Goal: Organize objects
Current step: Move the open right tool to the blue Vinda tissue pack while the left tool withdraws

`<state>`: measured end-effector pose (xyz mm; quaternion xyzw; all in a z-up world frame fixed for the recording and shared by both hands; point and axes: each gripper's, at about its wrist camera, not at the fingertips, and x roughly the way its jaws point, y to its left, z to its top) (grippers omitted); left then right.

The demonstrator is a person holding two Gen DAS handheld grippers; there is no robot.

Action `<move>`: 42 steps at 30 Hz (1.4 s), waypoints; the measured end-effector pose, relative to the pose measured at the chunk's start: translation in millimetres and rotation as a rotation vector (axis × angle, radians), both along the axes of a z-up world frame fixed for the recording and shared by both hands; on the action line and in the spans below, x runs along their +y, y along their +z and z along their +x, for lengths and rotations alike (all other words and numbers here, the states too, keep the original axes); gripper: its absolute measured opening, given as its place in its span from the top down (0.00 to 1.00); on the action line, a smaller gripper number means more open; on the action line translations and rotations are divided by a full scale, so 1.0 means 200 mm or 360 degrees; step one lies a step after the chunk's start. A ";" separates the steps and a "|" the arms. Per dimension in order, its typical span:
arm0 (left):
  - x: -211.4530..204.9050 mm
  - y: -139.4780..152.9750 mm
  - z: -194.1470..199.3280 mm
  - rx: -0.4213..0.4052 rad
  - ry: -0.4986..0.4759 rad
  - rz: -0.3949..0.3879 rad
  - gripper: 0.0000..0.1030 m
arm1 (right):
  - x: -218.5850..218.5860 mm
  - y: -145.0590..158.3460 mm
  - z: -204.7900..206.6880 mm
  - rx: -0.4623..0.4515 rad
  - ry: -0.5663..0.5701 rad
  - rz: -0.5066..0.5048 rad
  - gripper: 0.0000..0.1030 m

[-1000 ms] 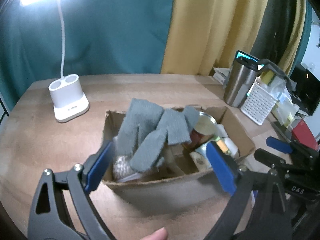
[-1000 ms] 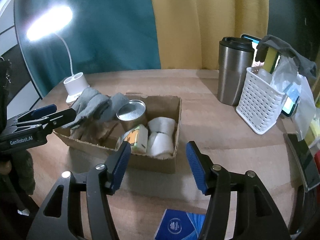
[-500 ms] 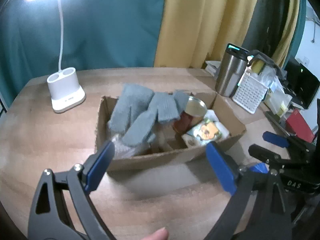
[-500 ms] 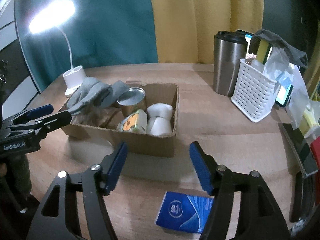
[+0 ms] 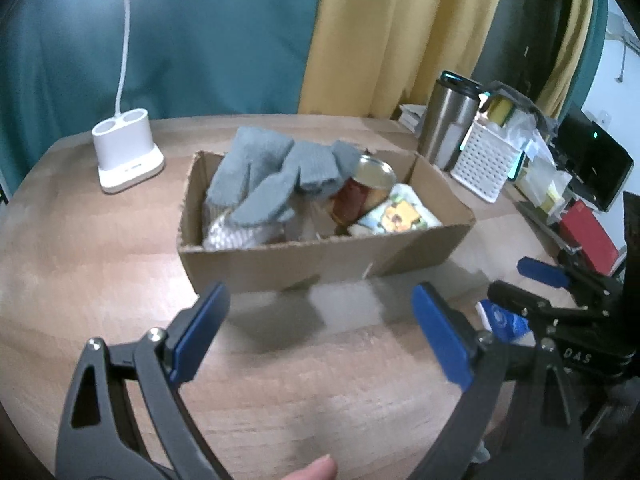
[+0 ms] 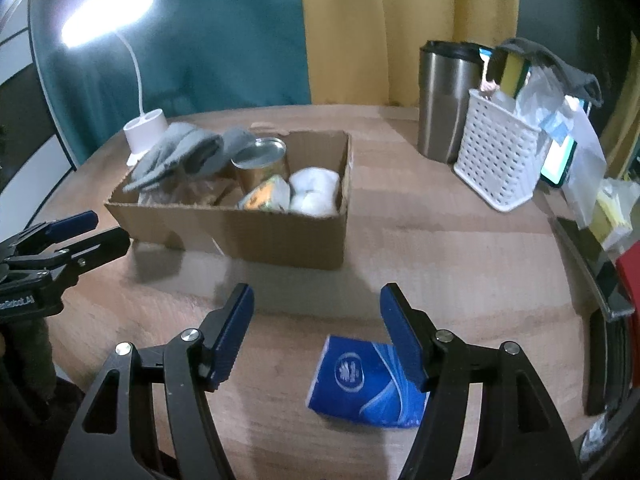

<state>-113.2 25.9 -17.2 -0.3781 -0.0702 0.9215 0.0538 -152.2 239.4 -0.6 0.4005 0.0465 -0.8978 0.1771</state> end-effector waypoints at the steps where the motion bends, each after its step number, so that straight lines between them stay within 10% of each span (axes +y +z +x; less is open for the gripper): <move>1: 0.01 0.00 0.01 -0.0003 -0.0005 -0.0004 0.09 | 0.01 -0.01 0.01 -0.0001 -0.0009 0.0004 0.33; 42: 0.06 -0.07 0.06 -0.0062 -0.0040 -0.0025 0.09 | 0.14 -0.24 0.06 -0.0100 -0.0164 0.0161 0.23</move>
